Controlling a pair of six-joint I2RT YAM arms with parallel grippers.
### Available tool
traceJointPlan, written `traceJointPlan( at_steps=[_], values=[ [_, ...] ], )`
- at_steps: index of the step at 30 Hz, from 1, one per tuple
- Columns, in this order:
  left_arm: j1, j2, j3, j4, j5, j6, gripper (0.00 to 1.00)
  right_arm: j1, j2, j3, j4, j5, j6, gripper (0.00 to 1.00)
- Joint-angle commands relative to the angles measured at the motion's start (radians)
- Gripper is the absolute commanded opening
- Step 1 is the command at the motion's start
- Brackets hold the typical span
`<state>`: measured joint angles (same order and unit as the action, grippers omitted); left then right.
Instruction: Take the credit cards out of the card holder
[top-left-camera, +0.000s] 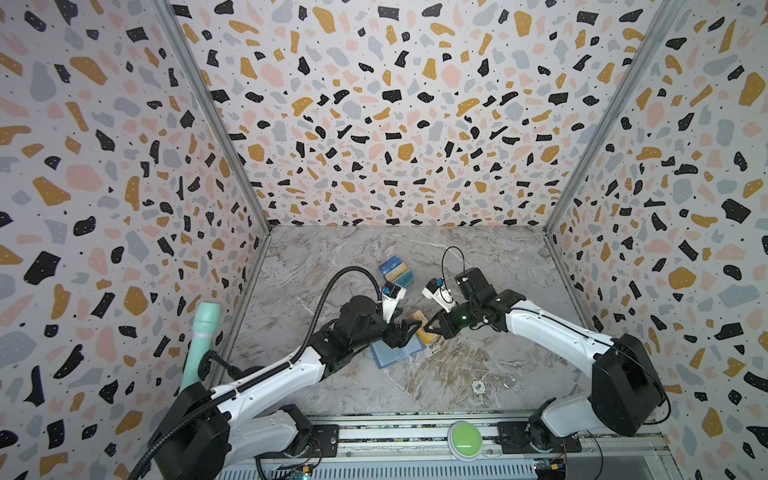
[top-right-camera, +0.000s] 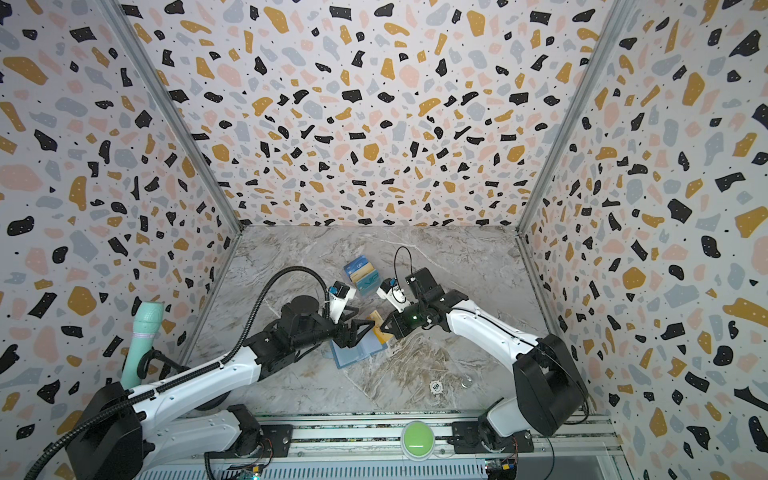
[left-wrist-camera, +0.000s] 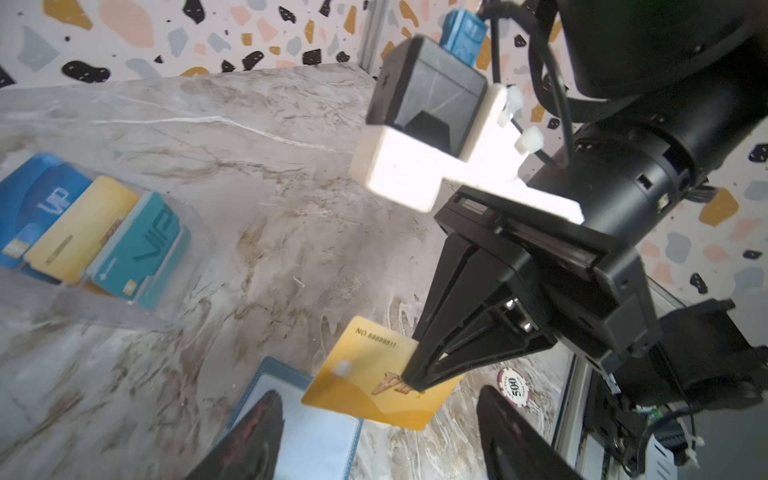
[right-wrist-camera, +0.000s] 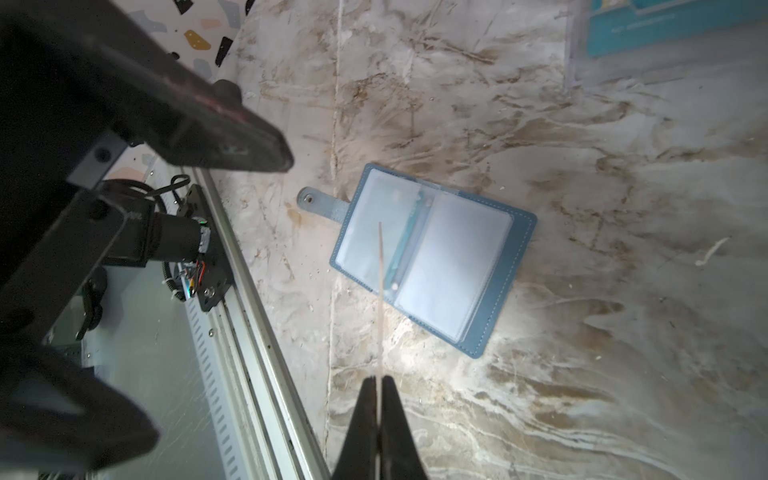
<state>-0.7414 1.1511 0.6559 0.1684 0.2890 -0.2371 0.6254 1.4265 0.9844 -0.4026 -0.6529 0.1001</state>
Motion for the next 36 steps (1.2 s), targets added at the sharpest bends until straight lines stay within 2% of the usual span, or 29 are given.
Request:
traceJointPlan(
  at_steps=[1,6,12,22,27,32,36],
  values=[
    [0.005,0.020,0.048,-0.124,0.100,0.125,0.73,-0.003,-0.067,-0.005,-0.085,-0.060,-0.063,0.00],
    [0.012,0.029,0.067,-0.166,0.197,0.185,0.63,-0.004,-0.139,-0.021,-0.113,-0.073,-0.086,0.00],
    [0.038,0.048,0.097,-0.205,0.370,0.240,0.57,-0.004,-0.181,-0.032,-0.127,-0.100,-0.120,0.00],
    [0.065,0.088,0.158,-0.283,0.517,0.327,0.42,0.008,-0.187,-0.048,-0.111,-0.160,-0.132,0.00],
    [0.074,0.113,0.177,-0.313,0.612,0.363,0.29,0.025,-0.197,-0.058,-0.095,-0.142,-0.152,0.00],
    [0.076,0.127,0.188,-0.328,0.659,0.378,0.26,0.053,-0.217,-0.058,-0.106,-0.120,-0.186,0.00],
    [0.076,0.125,0.192,-0.339,0.701,0.393,0.18,0.067,-0.215,-0.057,-0.118,-0.112,-0.200,0.00]
  ],
)
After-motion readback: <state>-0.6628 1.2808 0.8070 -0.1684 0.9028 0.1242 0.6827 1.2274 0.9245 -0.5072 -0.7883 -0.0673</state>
